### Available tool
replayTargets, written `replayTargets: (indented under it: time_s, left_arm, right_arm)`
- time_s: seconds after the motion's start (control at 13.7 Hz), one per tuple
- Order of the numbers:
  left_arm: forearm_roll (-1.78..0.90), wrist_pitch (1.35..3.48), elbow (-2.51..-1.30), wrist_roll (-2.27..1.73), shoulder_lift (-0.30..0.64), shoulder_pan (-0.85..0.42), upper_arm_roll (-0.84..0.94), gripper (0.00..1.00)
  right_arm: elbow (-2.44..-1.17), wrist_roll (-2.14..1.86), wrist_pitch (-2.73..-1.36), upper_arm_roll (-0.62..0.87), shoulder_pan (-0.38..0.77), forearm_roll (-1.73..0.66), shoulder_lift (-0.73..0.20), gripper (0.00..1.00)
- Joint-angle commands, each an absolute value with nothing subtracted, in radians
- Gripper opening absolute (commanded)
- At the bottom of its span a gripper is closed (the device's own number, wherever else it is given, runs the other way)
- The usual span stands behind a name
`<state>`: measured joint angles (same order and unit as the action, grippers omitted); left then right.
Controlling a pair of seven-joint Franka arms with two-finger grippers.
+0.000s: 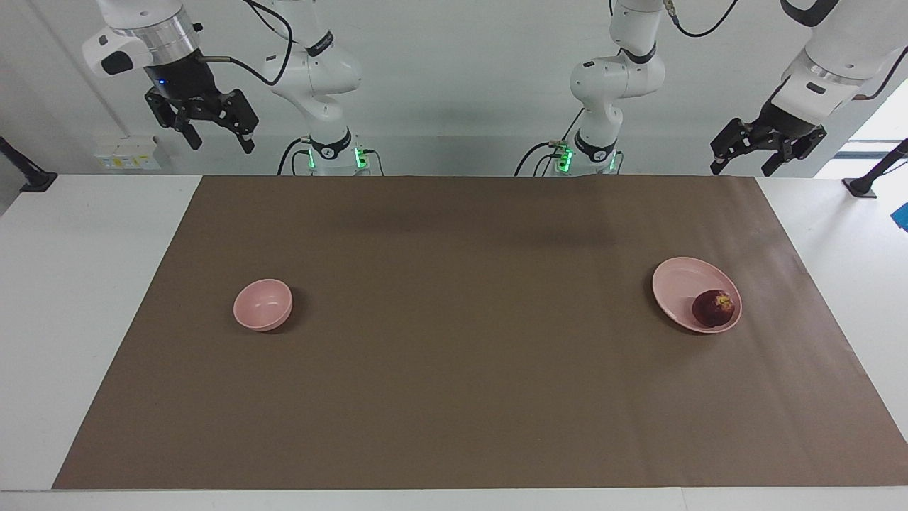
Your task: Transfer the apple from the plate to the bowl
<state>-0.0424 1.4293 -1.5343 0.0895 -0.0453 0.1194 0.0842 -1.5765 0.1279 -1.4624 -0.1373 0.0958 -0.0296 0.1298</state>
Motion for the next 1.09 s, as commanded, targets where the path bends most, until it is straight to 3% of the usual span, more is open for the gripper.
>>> replayTargets:
  time_s: [0.0, 0.58, 1.02]
  left_arm:
    - [-0.032, 1.405, -1.525, 0.101, -0.049, 0.123, 0.084, 1.0]
    - [-0.032, 1.414, -1.537, 0.097, -0.052, 0.123, 0.086, 1.0]
    - [-0.032, 1.485, -1.634, 0.095, -0.083, 0.124, 0.084, 1.0]
  right_arm:
    - [-1.575, 0.112, -1.457, -0.138, 0.087, -0.051, 0.133, 1.0]
    - [-1.585, 0.052, -1.466, -0.13, 0.09, -0.046, 0.138, 1.0]
    - [-1.588, 0.005, -1.473, -0.127, 0.117, -0.032, 0.137, 1.0]
